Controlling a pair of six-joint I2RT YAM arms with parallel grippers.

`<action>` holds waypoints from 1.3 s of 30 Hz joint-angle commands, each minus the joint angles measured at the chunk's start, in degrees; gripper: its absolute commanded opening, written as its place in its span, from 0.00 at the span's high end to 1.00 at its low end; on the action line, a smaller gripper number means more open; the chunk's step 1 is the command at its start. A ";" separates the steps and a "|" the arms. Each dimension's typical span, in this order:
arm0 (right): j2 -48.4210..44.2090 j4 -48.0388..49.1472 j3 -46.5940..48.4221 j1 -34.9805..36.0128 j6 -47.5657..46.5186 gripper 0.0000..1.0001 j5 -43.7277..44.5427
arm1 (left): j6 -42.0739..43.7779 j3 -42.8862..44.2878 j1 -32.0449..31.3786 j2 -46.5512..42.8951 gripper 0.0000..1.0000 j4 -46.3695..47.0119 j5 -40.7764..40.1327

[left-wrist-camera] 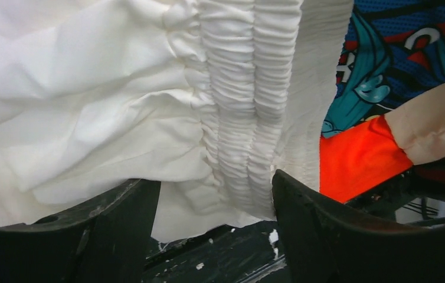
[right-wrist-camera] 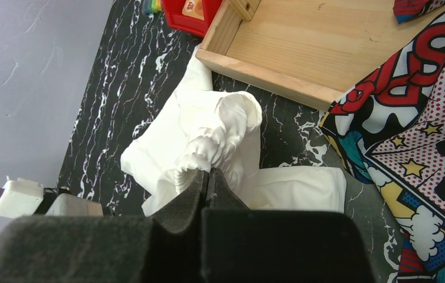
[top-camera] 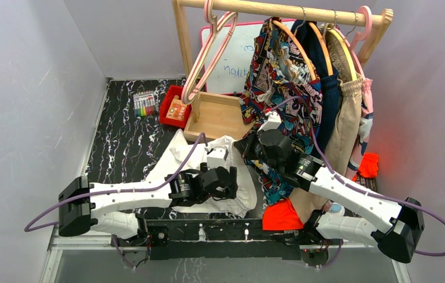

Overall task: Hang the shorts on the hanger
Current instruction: Adjust the shorts at the center of the board.

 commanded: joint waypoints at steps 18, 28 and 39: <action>-3.42 0.49 26.76 -0.14 -15.60 1.00 -0.35 | 34.16 38.07 -0.14 -17.51 1.00 -15.91 -20.50; -16.95 1.64 -0.46 -0.14 -12.23 1.00 -7.15 | 24.45 11.46 -0.15 -31.87 1.00 -13.93 -22.62; -13.29 -2.97 -12.10 -0.14 -12.30 0.96 -17.13 | 19.66 -1.35 -0.20 -24.91 1.00 -10.44 -19.48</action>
